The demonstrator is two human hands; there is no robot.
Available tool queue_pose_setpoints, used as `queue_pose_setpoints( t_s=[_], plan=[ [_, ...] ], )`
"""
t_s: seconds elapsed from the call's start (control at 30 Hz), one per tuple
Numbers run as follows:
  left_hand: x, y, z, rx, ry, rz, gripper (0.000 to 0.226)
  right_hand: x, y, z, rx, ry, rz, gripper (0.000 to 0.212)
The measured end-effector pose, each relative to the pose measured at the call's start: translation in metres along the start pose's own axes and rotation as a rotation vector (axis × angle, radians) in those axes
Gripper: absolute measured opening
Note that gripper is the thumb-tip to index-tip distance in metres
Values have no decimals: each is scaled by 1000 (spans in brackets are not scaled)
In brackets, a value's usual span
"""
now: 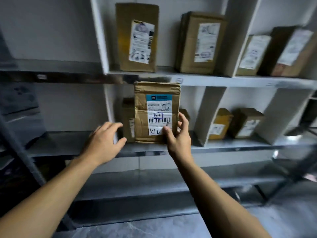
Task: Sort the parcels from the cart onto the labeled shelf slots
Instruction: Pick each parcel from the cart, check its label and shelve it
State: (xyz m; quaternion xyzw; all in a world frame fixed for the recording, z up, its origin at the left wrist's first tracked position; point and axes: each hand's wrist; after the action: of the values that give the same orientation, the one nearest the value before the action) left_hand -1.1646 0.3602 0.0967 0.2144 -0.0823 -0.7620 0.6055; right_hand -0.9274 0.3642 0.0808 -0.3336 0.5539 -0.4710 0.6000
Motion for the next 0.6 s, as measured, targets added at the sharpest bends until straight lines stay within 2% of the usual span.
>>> queue_pose_setpoints(
  t_s=[0.17, 0.27, 0.43, 0.6],
  plan=[
    [-30, 58, -40, -7, -72, -94, 51, 7, 23, 67, -25, 107, -51, 57],
    [-35, 78, -55, -33, -97, -56, 49, 4, 31, 94, -28, 107, -41, 57],
    [-17, 77, -65, -80, -103, 92, 49, -7, 40, 102, -30, -11, -22, 57],
    [38, 45, -58, -97, -45, 334, 48, -6, 48, 58, -81, -226, 4, 59]
  ],
)
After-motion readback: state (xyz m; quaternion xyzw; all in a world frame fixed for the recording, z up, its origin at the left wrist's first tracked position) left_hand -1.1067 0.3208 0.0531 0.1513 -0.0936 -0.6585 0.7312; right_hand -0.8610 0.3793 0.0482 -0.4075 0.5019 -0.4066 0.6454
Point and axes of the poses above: each hand's wrist, its own x-axis away from the middle knuckle, its own z-axis out of the back of the hand, y = z × x, and after that the axes turned 11 degrees about -y, right-handed
